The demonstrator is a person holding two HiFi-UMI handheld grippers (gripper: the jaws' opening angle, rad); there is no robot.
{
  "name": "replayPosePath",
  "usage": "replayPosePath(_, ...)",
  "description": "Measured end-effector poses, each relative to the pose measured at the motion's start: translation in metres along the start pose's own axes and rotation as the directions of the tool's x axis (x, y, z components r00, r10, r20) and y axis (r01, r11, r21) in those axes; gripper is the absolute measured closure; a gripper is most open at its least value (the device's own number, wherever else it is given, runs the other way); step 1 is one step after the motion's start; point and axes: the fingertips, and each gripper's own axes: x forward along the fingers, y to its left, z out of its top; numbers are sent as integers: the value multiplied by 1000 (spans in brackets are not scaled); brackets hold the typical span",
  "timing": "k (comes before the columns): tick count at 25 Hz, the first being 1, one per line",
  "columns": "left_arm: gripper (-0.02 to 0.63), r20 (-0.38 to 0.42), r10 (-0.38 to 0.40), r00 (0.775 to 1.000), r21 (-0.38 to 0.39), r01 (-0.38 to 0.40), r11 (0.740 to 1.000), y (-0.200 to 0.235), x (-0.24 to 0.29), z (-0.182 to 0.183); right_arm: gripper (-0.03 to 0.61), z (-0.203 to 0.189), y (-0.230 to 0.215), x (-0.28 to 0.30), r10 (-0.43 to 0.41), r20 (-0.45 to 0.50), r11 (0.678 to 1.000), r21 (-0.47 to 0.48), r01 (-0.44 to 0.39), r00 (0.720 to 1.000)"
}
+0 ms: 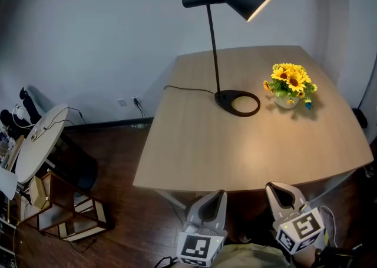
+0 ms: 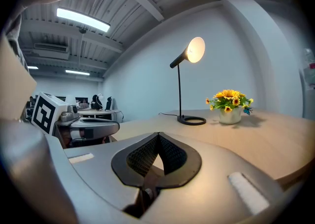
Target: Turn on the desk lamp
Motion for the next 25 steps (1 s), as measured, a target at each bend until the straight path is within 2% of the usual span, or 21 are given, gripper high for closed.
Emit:
replayPosePath(3, 617, -18, 17, 1000, -6, -17, 1000, 0, -6, -10, 578, -5, 5, -2, 6, -2, 1000, 4, -6, 1000)
replayPosePath(12, 617, 17, 20, 1000, -20, -19, 1000, -1, -10, -10, 581, -20, 19, -3, 8, -32, 1000, -3, -8, 999)
replayPosePath(25, 617, -2, 33, 999, -50, -33, 998, 1, -9, -24, 581, -23, 15, 2, 2, -31, 1000, 11, -1, 1000)
